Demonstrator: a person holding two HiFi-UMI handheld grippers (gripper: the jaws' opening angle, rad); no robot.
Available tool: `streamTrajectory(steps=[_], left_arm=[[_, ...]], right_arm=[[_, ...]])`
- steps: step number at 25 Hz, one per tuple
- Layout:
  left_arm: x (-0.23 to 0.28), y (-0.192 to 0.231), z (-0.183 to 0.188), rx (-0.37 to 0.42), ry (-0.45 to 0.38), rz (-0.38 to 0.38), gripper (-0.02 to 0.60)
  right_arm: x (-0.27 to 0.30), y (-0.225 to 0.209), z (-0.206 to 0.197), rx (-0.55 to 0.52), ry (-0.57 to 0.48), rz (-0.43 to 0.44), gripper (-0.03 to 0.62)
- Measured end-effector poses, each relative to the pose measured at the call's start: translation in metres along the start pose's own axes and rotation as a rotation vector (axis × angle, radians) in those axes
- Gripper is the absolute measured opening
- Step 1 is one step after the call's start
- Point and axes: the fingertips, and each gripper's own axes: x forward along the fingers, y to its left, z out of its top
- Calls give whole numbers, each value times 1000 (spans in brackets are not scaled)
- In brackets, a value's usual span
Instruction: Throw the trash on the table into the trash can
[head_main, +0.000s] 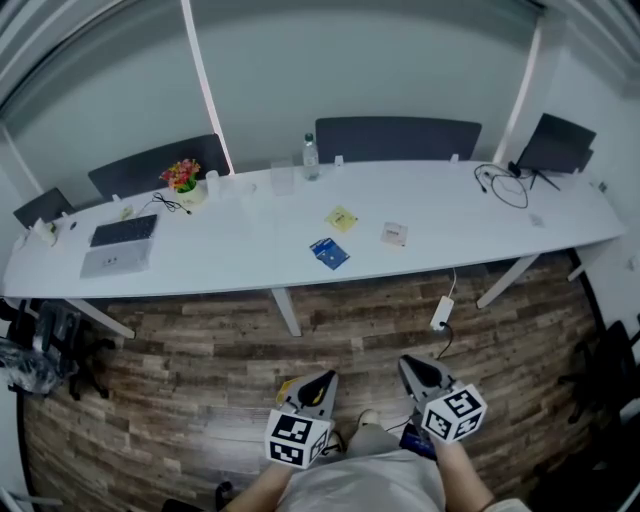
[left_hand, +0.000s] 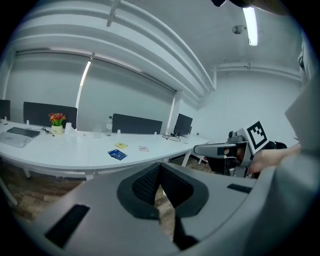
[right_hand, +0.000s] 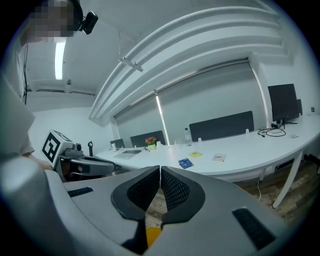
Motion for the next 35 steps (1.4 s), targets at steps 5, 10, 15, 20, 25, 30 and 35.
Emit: streamTrajectory(steps=[5,10,15,20,25,30,35], left_arm=[[17,8,-1,-13,16,-5,0],[50,31,8,-32,18,29,0],[99,55,34,-46,10,62,0],[149,79,70,-54,-15,109,0],[190,101,99,-79,-43,175,0],[213,121,117,-94,-75,252,0],[223,132,120,-115,-64,290,0]], right_arm=[[15,-16,3,9,5,-2,32],[49,-44,10,7,15,30,32],[93,-84,38,-37,23,72,32],[136,-128,69,-64,30,120,32],[172,-162,91,-80,57,193,32],[201,-180,105,-108,70,266,32],[219,-184,104,-88,90,307,32]])
